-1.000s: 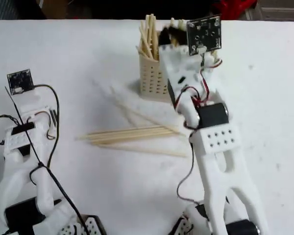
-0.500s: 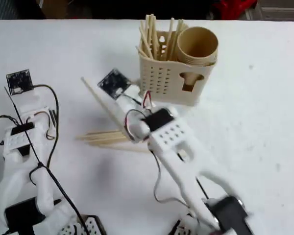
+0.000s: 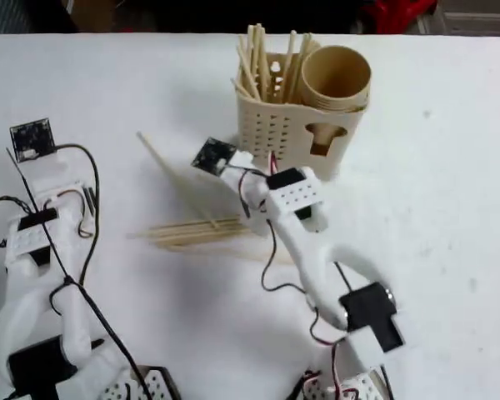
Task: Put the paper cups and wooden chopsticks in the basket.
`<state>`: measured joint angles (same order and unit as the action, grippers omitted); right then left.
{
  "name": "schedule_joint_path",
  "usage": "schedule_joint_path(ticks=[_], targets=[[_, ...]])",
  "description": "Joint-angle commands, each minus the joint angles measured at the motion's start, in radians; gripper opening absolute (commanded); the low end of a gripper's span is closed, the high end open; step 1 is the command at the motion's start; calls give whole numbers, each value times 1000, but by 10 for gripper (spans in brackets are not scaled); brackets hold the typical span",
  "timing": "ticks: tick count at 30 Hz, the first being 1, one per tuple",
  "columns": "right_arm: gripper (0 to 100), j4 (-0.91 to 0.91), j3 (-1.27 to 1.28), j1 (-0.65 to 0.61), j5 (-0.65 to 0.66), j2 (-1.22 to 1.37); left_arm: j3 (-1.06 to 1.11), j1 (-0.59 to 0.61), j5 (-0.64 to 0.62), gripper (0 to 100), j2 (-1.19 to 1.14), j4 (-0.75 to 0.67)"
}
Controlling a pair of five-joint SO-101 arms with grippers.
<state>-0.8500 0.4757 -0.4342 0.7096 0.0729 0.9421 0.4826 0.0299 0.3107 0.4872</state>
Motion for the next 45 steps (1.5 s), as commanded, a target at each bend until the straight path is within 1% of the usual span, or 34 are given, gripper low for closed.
schedule_joint_path(ticks=[1, 6, 8, 12, 14, 16, 20, 27, 32, 35, 38, 42, 45], targets=[[241, 91, -8, 39, 12, 30, -5, 7, -5, 143, 45, -21], [228, 120, -8, 33, 18, 110, -5, 7, -5, 143, 45, -21], [172, 120, -9, 33, 18, 130, -5, 7, -5, 143, 45, -21], [13, 117, -34, 39, 14, 133, -5, 7, -5, 143, 45, -21], [28, 117, -35, 39, 12, 130, -5, 7, -5, 143, 45, -21], [16, 110, -32, 35, 11, 105, -5, 7, -5, 143, 45, -21], [16, 41, -29, 36, 5, -19, -5, 7, -5, 143, 45, -21], [16, -110, -28, 31, -89, -357, -5, 7, -5, 143, 45, -21], [16, -120, -31, 10, -222, -651, -5, 7, -5, 143, 45, -21], [16, -18, -29, -35, -344, -808, -6, 7, -5, 143, 45, -21], [16, 171, -31, -41, -463, -892, -6, 7, -5, 143, 45, -21], [16, 498, -28, -1, -565, -877, -6, 7, -5, 143, 45, -21], [17, 705, -35, 33, -582, -792, -5, 7, -5, 143, 45, -21]])
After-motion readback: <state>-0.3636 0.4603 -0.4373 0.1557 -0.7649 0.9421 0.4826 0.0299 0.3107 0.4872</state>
